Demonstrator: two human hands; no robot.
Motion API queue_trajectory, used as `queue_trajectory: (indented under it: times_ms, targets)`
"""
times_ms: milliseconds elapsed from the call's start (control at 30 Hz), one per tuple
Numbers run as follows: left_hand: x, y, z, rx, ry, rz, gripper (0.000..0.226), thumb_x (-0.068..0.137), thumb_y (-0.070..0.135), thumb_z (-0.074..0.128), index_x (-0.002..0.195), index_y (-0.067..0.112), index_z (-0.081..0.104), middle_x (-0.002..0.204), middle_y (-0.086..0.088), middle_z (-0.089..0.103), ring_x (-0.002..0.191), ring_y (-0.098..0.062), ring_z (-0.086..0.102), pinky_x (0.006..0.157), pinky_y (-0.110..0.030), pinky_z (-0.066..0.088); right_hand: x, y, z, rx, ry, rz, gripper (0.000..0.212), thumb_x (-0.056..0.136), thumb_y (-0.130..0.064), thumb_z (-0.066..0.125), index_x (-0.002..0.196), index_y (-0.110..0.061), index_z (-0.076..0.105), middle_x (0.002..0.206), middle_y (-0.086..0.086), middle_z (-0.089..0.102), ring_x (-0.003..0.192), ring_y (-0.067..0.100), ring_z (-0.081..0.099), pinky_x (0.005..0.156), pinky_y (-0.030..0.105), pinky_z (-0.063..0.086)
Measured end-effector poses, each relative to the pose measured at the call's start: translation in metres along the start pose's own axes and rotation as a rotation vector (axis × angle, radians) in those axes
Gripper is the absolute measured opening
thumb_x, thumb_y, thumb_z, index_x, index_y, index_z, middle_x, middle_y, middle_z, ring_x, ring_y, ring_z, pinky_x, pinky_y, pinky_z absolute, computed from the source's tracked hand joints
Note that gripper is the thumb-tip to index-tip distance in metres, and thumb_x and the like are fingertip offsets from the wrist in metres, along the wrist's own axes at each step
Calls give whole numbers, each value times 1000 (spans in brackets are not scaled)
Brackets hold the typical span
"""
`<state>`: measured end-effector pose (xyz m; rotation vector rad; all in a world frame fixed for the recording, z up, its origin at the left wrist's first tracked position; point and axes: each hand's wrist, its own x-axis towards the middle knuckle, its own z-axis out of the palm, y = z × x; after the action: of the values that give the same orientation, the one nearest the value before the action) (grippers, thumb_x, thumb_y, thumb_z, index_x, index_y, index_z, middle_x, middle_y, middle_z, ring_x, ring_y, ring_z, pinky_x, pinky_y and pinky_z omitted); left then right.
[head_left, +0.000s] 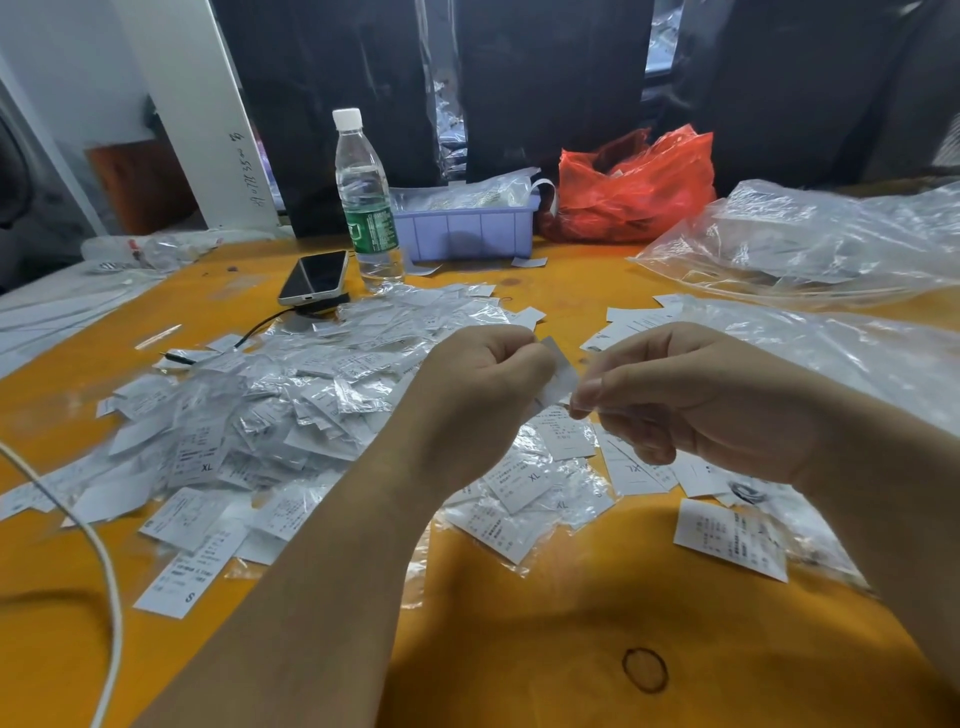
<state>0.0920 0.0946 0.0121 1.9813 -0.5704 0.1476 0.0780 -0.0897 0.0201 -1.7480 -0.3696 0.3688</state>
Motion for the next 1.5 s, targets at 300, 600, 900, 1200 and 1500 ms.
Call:
queue_trajectory:
  times_ms: [300,600,900,1200,1500]
  targets:
    - [1,1,-2,-23,-14,-11,35,72,25,43,70,-10,47,58,-4,32,48,-13,27,43,-24,22,0,0,0,28,-23,-3,25,75,-17,76,84,5,69,52,7,49,49,20,38,45,26,34]
    - [1,3,-2,-86,-29,-50,25,72,25,45,58,6,55,53,3,36,48,-12,32,46,-27,25,2,3,-1,263,-23,-48,55,70,-1,75,121,-2,56,59,9,50,47,16,44,45,26,38]
    - [1,4,-8,-286,-67,-115,19,69,19,43,72,3,53,54,1,35,50,-15,30,46,-26,30,1,0,-2,309,-59,-113,61,65,-12,77,122,-5,57,60,10,57,46,16,49,44,27,43]
    - [-1,9,-1,-248,-37,-83,21,70,20,45,61,4,56,62,-10,32,59,-30,22,54,-47,19,0,1,0,270,-48,-105,57,69,-9,73,123,-3,56,61,11,57,46,16,48,44,26,40]
    - [0,5,0,-168,-63,-78,24,74,24,46,62,6,57,62,-2,41,56,-13,37,50,-29,31,1,0,0,197,-45,-114,24,73,-10,69,95,0,66,61,10,55,48,15,50,44,25,39]
